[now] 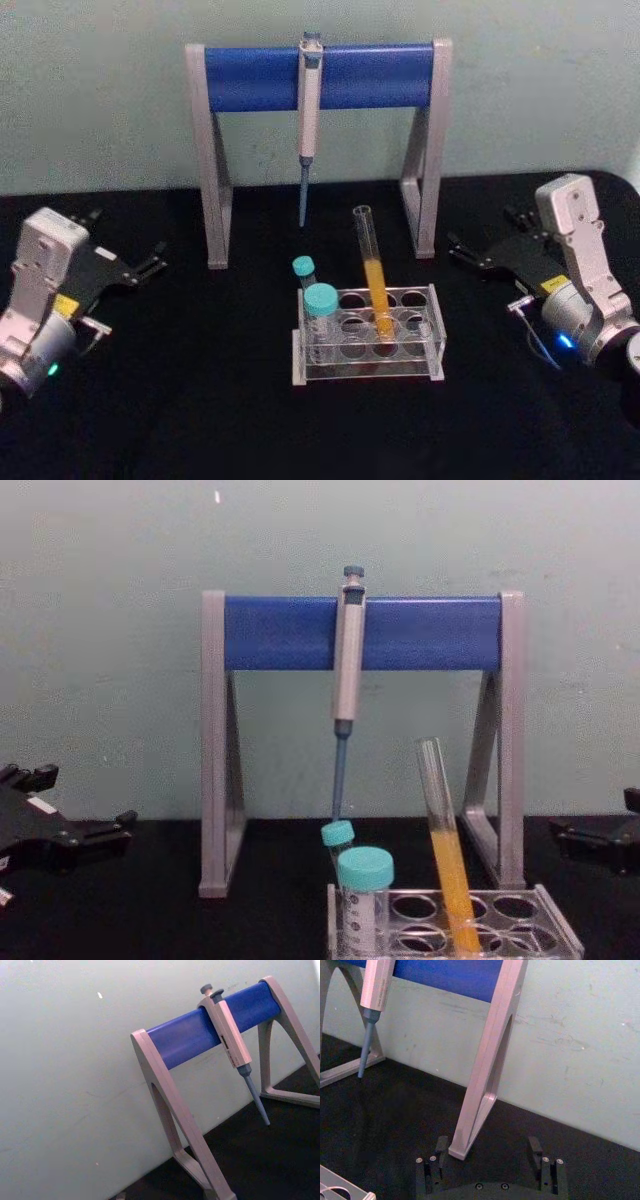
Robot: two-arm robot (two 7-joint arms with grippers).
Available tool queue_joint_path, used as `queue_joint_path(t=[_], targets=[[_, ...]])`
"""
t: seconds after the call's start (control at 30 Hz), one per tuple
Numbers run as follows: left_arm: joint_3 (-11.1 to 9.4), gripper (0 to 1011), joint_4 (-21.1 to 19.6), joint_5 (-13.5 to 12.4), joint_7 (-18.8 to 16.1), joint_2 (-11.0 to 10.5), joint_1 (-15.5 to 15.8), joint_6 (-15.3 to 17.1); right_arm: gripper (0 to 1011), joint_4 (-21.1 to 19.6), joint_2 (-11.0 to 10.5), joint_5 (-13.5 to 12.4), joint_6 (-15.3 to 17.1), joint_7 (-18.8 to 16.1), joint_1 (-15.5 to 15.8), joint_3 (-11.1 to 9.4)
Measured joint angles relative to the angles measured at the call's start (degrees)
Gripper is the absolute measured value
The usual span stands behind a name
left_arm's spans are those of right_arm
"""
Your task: Pick up the test tube from the test tube rack, shake it, then place it back into the test tube rack.
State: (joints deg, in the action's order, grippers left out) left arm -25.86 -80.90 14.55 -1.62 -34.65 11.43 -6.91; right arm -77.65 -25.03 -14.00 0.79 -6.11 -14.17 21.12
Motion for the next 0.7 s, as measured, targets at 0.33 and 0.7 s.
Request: queue_joint_path(t=[0.33,0.7], targets=[[0.0,1001,0.0,0.0,0.0,0.0,0.0,0.0,1000,0.0,0.0,0.0,0.0,0.0,0.0,0.0],[0.0,1001,0.0,0.0,0.0,0.0,0.0,0.0,1000,0.0,0.0,0.0,0.0,0.0,0.0,0.0]])
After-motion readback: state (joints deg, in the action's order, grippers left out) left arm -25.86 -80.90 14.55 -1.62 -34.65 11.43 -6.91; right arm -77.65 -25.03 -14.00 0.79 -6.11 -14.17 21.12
